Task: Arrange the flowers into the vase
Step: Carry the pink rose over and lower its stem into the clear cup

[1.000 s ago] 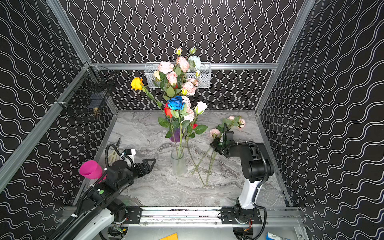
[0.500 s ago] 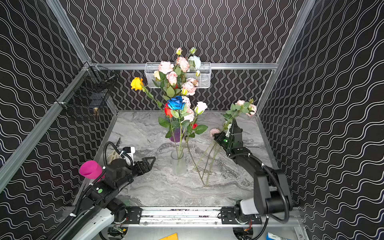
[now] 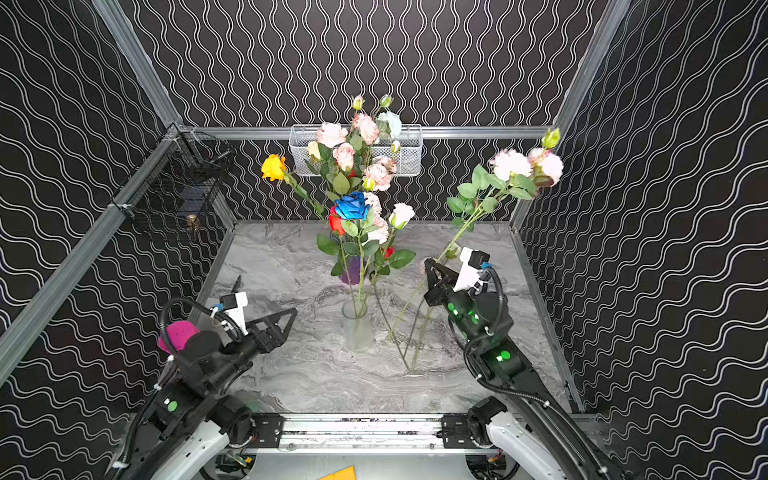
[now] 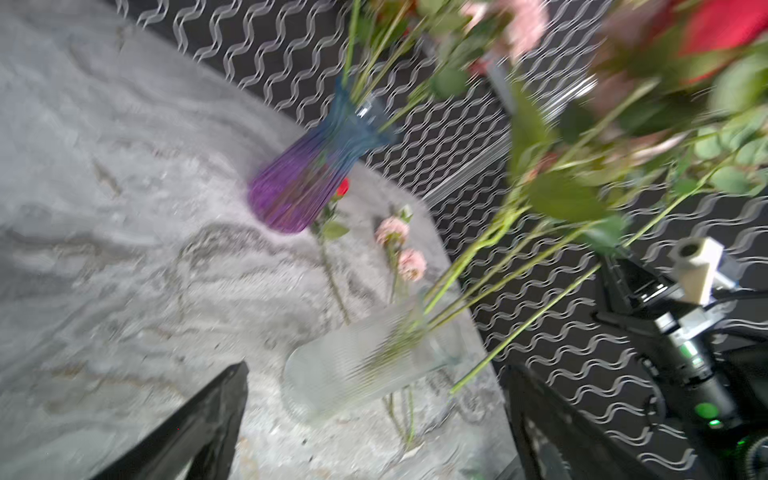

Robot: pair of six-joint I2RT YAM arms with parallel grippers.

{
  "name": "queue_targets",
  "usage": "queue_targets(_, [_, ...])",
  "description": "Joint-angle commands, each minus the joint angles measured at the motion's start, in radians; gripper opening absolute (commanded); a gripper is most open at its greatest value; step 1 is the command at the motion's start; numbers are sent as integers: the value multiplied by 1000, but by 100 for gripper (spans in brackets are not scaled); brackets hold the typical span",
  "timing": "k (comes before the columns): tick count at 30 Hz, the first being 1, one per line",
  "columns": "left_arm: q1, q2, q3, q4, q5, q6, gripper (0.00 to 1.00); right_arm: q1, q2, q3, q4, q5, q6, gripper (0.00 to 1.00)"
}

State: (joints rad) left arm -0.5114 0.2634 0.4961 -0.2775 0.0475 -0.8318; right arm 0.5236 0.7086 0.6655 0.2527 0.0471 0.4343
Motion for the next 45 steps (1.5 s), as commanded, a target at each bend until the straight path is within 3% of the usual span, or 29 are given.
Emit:
queue_targets(1, [2, -52, 20, -21, -45, -14, 98, 47, 1, 75, 14, 38, -102, 0])
queue_targets(9, [2, -101, 22, -84, -90, -87, 98, 289, 164, 352, 13, 49, -281, 0])
queue_targets(15, [1, -105, 37, -86, -77, -77, 98, 542, 372, 538, -30, 264, -536, 0])
queue_targets(23, [1, -119, 71, -135, -90, -43, 98, 558, 489, 536, 94, 316, -573, 0])
queue_targets(30, [2, -138, 72, -148, -111, -20, 98, 556, 557, 555, 62, 329, -580, 0])
queue_targets(39, [1, -101, 24, -94, -93, -25, 98, 559, 524, 434, -10, 355, -464, 0])
queue_targets(45, [2, 31, 18, 39, -54, -5, 98, 563, 508, 384, -32, 373, -439, 17])
